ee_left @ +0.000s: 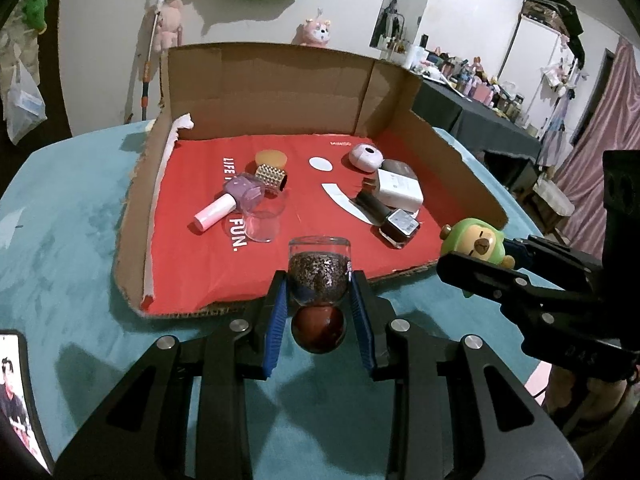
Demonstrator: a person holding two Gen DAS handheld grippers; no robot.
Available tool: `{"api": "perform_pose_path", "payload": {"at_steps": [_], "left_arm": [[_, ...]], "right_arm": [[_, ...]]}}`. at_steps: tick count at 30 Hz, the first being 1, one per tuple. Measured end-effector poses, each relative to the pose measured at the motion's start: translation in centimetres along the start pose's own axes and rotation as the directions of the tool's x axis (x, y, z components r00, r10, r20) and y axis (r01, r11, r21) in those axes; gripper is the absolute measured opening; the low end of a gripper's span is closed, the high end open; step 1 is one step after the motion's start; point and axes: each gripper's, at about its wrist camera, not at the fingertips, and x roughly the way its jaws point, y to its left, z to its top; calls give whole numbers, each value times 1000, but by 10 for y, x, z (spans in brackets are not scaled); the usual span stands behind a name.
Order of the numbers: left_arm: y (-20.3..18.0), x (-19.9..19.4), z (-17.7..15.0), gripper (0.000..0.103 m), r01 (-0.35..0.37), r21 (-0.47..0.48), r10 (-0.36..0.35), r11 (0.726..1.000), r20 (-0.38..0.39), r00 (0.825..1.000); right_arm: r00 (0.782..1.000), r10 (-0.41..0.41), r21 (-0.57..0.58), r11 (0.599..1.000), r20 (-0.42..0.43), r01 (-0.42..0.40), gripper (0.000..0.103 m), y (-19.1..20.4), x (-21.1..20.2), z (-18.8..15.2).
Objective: Organize rigid objects
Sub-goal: 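Lift and carry the glitter bottle and figurine into the box with both tools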
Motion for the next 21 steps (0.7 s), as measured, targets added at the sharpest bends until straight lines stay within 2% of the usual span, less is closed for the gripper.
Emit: {"api": "perform_pose_path", "payload": {"at_steps": [21], "left_arm": [[16,66,22,29,-4,-10,3,1000,-106,994]], "right_arm": [[995,-9,9,1000,-101,10,43,-23,65,14]]}}
